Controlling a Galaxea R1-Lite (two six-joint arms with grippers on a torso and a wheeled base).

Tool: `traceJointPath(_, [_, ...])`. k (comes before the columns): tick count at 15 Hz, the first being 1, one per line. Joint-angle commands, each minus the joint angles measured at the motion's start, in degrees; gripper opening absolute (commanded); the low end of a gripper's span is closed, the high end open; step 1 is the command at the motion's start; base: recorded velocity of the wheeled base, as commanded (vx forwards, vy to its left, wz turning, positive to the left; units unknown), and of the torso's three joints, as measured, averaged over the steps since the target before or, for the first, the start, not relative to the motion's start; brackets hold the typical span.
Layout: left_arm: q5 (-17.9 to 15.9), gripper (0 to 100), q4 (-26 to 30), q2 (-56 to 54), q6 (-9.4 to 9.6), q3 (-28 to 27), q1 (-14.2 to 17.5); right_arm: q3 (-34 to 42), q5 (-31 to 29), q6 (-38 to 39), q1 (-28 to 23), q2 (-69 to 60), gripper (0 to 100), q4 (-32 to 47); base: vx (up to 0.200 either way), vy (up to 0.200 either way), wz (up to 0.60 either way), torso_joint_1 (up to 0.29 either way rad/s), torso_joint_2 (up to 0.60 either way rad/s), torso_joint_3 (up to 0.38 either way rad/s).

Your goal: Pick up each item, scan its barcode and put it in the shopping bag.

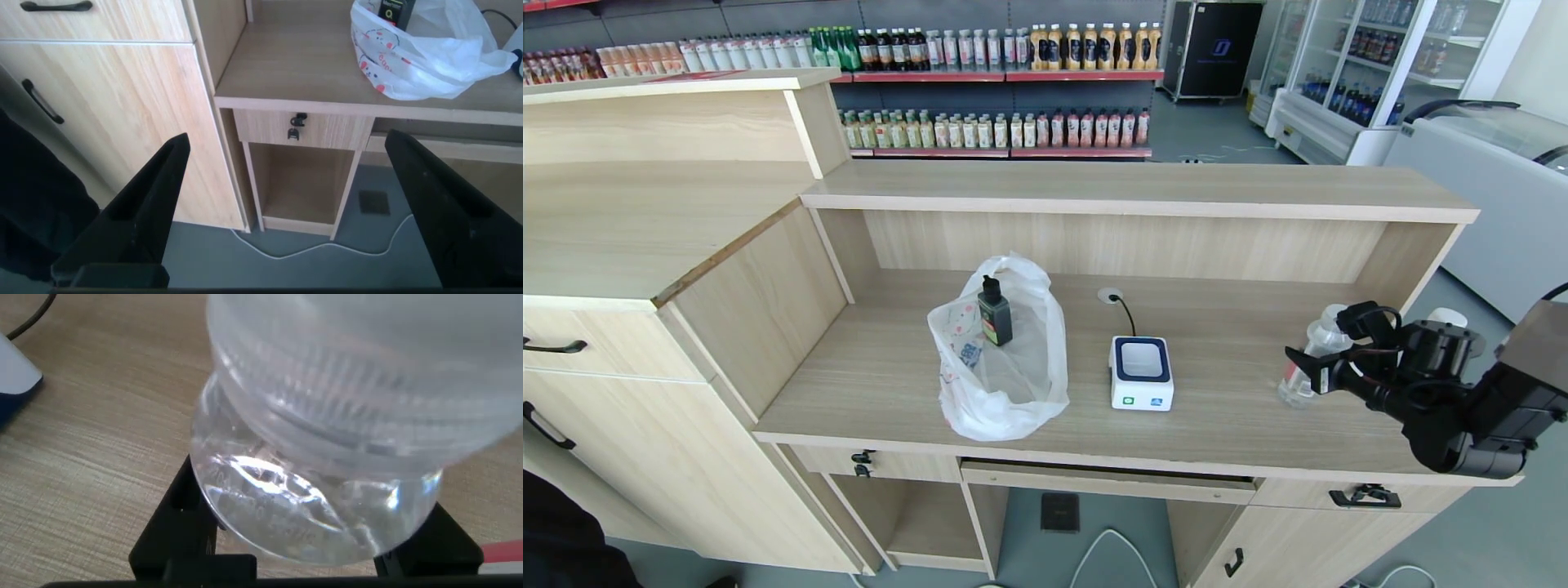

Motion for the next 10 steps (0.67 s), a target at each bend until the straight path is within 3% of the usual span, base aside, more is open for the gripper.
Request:
traceJointPath(1, [0.02, 100, 0.02, -0.02, -0.01, 0.00, 0.02, -0.06, 0.01, -0.06, -0.29, -0.06, 0, 0.03, 0.000, 0.000, 0.00, 0.000, 0.00, 0.000])
traceJointPath(6, [0.02, 100, 0.02, -0.02, -0.01, 0.00, 0.02, 0.82, 0.18, 0.91, -0.38, -3.75, 0, 0.73, 0.000, 0.000, 0.00, 0.000, 0.00, 0.000])
traceJointPath(8, [0.02, 100, 0.02, -0.02, -0.01, 0.00, 0.02, 2.58, 0.45, 6.18, 0.32, -9.03, 0, 1.70, 0.000, 0.000, 0.00, 0.000, 0.00, 0.000])
traceJointPath(10, [0.02, 100, 0.02, -0.02, -0.01, 0.00, 0.02, 4.34, 0.45, 10.84, 1.99, -18.08, 0, 8.82, 0.000, 0.000, 0.00, 0.000, 0.00, 0.000])
